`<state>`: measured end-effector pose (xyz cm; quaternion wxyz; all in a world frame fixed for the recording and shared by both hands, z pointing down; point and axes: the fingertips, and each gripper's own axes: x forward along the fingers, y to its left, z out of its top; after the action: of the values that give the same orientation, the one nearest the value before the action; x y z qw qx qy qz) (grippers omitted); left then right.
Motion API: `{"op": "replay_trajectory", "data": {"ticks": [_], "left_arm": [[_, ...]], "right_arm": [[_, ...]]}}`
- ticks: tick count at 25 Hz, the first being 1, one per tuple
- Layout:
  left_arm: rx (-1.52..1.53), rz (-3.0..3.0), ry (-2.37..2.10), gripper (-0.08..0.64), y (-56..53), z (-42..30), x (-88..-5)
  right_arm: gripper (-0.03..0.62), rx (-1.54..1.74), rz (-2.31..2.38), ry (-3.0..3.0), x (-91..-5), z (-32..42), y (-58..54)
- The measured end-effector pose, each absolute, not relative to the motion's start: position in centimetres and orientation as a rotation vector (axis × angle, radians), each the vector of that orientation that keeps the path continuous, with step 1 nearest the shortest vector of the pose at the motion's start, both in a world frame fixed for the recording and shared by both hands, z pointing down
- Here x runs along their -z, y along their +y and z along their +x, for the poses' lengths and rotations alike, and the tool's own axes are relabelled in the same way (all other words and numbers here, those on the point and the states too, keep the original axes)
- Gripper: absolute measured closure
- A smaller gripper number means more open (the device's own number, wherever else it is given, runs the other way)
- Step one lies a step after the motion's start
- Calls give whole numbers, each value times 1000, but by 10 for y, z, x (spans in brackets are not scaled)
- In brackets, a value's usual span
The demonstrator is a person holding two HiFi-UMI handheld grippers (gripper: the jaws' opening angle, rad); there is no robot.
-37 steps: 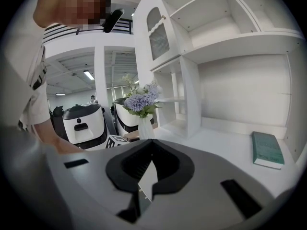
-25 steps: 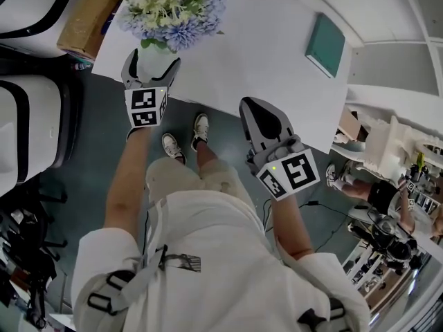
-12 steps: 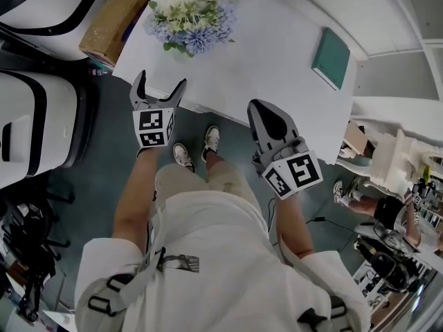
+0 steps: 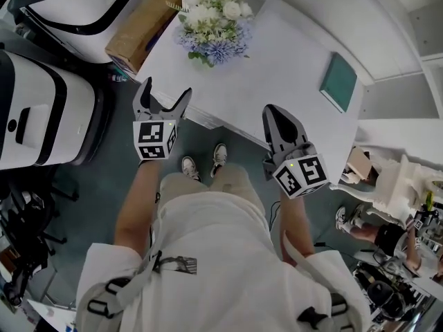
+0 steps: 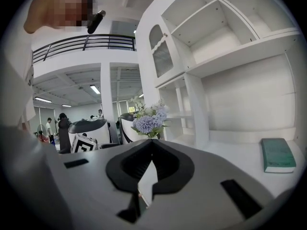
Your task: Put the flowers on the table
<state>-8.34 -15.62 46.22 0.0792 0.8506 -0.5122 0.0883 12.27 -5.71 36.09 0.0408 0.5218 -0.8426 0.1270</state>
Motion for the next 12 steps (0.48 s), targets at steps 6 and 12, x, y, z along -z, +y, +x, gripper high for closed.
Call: {"op": "replay_trajectory", "data": {"ticks": [6, 12], "left_arm": [[-290, 2448, -1657, 272, -148, -105, -441], [-376, 2402, -1768, 509, -144, -126, -414]], "right_arm": [[583, -361, 1545, -2654, -344, 127, -70], [583, -428, 1447, -2771, -320, 141, -89]]}}
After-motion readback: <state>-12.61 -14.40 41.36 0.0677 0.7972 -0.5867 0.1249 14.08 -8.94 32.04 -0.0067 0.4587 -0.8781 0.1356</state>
